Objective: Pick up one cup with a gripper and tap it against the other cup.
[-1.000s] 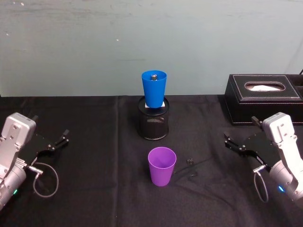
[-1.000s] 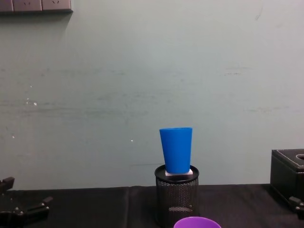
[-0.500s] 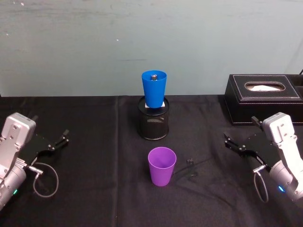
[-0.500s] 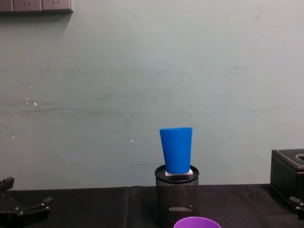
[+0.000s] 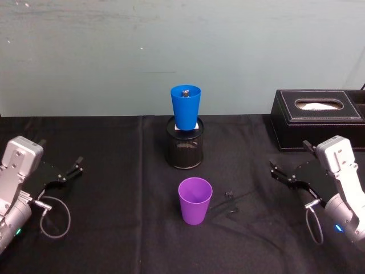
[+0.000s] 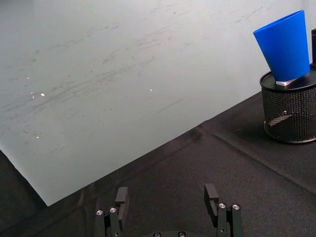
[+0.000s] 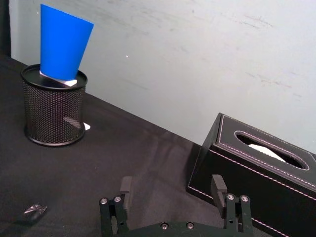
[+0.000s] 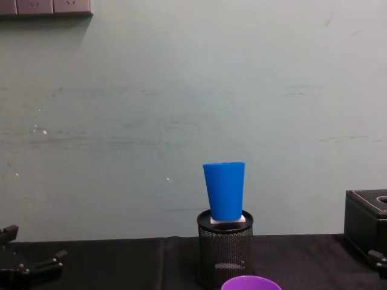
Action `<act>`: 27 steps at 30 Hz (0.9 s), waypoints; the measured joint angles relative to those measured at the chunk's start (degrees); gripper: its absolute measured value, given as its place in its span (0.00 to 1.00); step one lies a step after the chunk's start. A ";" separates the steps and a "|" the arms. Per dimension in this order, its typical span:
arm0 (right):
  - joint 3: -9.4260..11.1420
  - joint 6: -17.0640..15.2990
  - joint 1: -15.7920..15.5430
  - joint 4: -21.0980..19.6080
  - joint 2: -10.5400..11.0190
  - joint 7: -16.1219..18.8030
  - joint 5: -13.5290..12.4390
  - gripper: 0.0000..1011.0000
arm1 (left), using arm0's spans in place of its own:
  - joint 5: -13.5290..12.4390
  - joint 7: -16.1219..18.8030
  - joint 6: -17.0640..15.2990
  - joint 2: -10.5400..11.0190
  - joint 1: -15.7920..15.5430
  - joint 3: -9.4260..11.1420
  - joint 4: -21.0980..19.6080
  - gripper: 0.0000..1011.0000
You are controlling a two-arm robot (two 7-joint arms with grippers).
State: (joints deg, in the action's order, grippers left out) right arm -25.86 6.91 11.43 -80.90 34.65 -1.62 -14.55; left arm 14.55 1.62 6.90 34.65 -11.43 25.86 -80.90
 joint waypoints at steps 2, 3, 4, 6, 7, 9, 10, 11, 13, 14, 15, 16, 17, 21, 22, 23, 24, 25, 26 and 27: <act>0.29 0.69 -0.02 -0.01 -0.01 0.32 -0.02 0.99 | 0.00 0.00 0.00 0.00 0.00 0.00 0.00 0.99; 0.54 1.19 -0.05 -0.11 0.02 0.62 -0.03 0.99 | 0.00 0.00 0.00 0.00 0.00 0.00 0.00 0.99; 0.74 1.68 -0.10 -0.30 0.06 0.94 -0.04 0.99 | 0.00 0.00 0.00 0.00 0.00 0.00 0.00 0.99; 1.46 2.90 -0.30 -0.98 0.25 1.72 -0.14 0.99 | 0.00 0.00 0.00 0.00 0.00 0.00 0.00 0.99; 1.69 3.24 -0.38 -1.23 0.32 1.94 -0.20 0.99 | 0.00 0.00 0.00 0.00 0.00 0.00 0.00 0.99; 2.39 4.30 -0.79 -2.10 0.58 2.76 -0.42 0.99 | 0.00 0.00 0.00 0.00 0.00 0.00 0.00 0.99; 2.61 4.65 -0.99 -2.44 0.67 3.10 -0.55 0.99 | 0.00 0.00 0.00 0.00 0.00 0.00 0.00 0.99; 2.91 5.26 -1.42 -3.07 0.84 3.91 -0.94 0.99 | 0.00 0.00 0.00 0.00 0.00 0.00 0.00 0.99; 3.18 6.17 -2.27 -3.94 1.23 5.92 -1.96 0.99 | 0.00 0.00 0.00 0.00 0.00 0.00 0.00 0.99; 3.18 6.17 -2.27 -3.94 1.23 5.92 -1.96 0.99 | 0.00 0.00 0.00 0.00 0.00 0.00 0.00 0.99; 3.29 6.72 -2.98 -4.35 1.58 7.72 -3.02 0.99 | 0.00 0.00 0.00 0.00 0.00 0.00 0.00 0.99; 3.30 6.91 -3.24 -4.48 1.72 8.51 -3.49 0.99 | 0.00 0.00 0.00 0.00 0.00 0.00 0.00 0.99; 3.32 7.13 -3.64 -4.63 1.98 9.62 -4.18 0.99 | 0.00 0.00 0.00 0.00 0.00 0.00 0.00 0.99; 3.17 7.76 -5.44 -5.19 3.41 17.12 -8.96 0.99 | 0.00 0.00 0.00 0.00 0.00 0.00 0.00 0.99; 2.99 7.78 -5.95 -5.38 3.88 20.07 -10.66 0.99 | 0.00 0.00 0.00 0.00 0.00 0.00 0.00 0.99; 2.89 7.78 -6.18 -5.46 4.07 21.32 -11.36 0.99 | 0.00 0.00 0.00 0.00 0.00 0.00 0.00 0.99; 2.77 7.76 -6.34 -5.52 4.20 22.42 -11.99 0.99 | 0.00 0.00 0.00 0.00 0.00 0.00 0.00 0.99; 2.63 7.63 -6.45 -5.57 4.32 23.82 -12.70 0.99 | 0.00 0.00 0.00 0.00 0.00 0.00 0.00 0.99; 2.01 6.84 -6.40 -5.52 4.49 26.47 -13.96 0.99 | 0.00 0.00 0.00 0.00 0.00 0.00 0.00 0.99; 1.61 6.22 -6.17 -5.33 4.49 28.06 -14.64 0.99 | 0.00 0.00 0.00 0.00 0.00 0.00 0.00 0.99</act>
State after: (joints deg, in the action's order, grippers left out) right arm -24.25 13.12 5.26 -86.23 39.14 26.44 -29.19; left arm 14.55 1.62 6.91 34.64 -11.43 25.86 -80.90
